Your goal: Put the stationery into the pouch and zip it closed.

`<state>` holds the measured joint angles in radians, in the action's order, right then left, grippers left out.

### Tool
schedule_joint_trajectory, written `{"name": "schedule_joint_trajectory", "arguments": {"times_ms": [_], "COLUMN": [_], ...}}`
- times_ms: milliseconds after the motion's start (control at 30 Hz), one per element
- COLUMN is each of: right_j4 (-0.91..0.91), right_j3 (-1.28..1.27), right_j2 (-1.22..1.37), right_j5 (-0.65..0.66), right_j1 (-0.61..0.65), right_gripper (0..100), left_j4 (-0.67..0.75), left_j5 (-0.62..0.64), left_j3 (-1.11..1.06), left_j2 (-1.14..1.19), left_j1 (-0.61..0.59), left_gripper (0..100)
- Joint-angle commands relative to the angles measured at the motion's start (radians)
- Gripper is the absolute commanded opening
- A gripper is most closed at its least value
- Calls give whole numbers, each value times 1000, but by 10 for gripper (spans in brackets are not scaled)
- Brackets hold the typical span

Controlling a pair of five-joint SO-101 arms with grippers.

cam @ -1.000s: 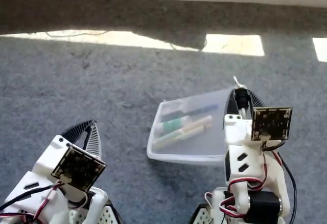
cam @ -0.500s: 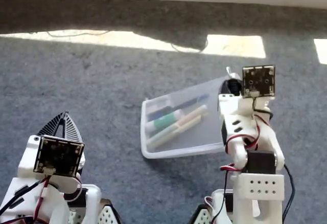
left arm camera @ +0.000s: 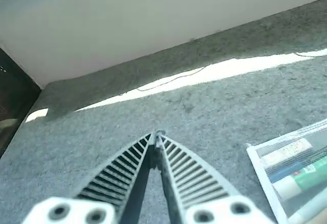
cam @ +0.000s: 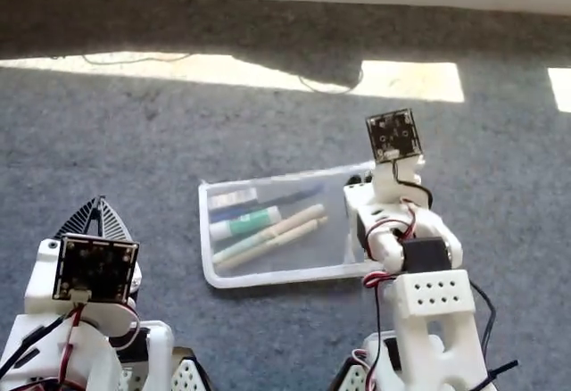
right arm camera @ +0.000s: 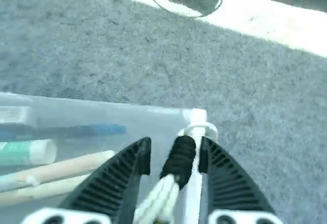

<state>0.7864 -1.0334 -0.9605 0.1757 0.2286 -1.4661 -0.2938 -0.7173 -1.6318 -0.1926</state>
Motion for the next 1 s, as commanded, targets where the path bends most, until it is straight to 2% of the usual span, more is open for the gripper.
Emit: {"name": "schedule_joint_trajectory", "arguments": {"times_ms": [0, 367, 600, 967], "right_j4": [39, 194, 245, 329], "right_j3": [18, 15, -18, -131], "right_j2": [-53, -318, -512, -851], "right_j5": [0, 0, 0, 0], "right_j1": [19, 18, 16, 15], "right_gripper": [214, 211, 73, 55], "left_j4": [-6, -34, -46, -48], "left_j5": [11, 9, 9, 8], "left_j3": [1, 1, 1, -1], "left_j2": [1, 1, -1, -1], "left_j1": [-10, -10, -5, -8], "left_gripper": [6, 6, 7, 7]}}
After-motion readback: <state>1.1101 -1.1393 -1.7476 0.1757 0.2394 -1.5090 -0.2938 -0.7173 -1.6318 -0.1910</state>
